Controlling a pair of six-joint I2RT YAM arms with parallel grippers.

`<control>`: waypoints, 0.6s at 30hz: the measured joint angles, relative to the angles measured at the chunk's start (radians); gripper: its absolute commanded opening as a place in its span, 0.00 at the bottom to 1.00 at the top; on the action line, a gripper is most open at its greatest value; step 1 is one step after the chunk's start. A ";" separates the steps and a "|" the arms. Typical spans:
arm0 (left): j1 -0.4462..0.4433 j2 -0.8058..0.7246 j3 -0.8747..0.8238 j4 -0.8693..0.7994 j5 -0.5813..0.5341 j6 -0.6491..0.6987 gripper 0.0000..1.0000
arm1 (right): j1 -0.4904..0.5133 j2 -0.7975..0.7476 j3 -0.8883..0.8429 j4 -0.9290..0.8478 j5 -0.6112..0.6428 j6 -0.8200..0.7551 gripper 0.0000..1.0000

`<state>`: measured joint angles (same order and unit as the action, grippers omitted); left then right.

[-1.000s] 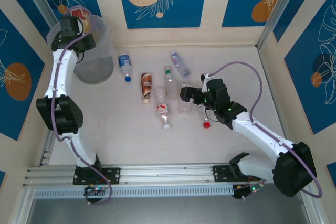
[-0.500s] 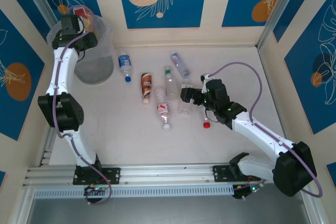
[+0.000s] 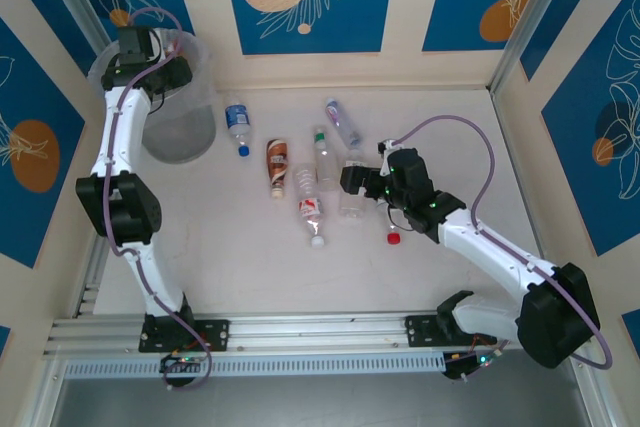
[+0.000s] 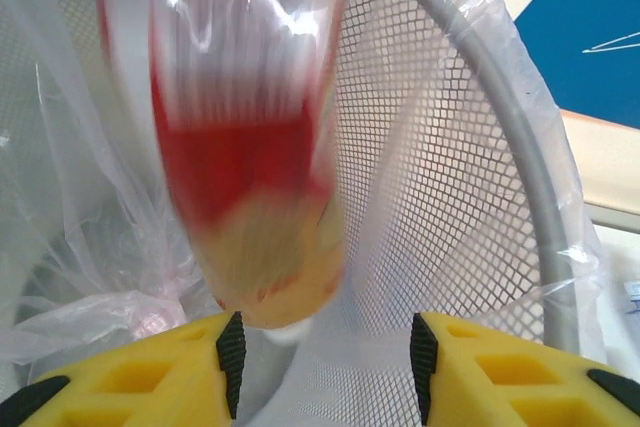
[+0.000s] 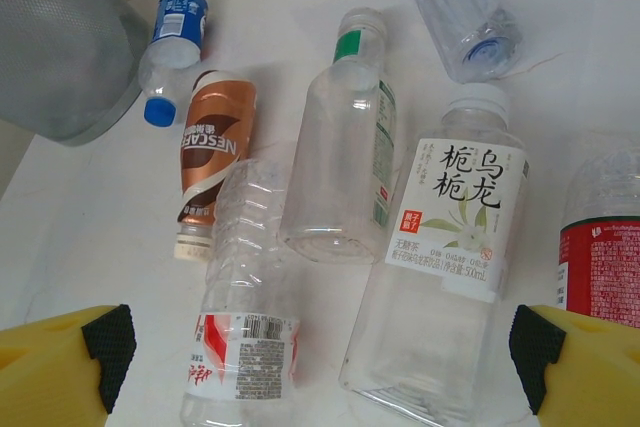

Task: Put the plastic bottles in the bin

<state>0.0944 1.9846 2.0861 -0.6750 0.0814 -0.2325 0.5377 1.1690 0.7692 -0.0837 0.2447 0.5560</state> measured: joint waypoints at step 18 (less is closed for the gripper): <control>-0.005 -0.127 -0.100 0.010 -0.015 0.021 0.89 | 0.010 0.011 0.011 -0.050 0.035 0.005 0.99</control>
<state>0.0891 1.8576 1.9858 -0.6651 0.0662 -0.2115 0.5480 1.1801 0.7799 -0.1341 0.2802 0.5610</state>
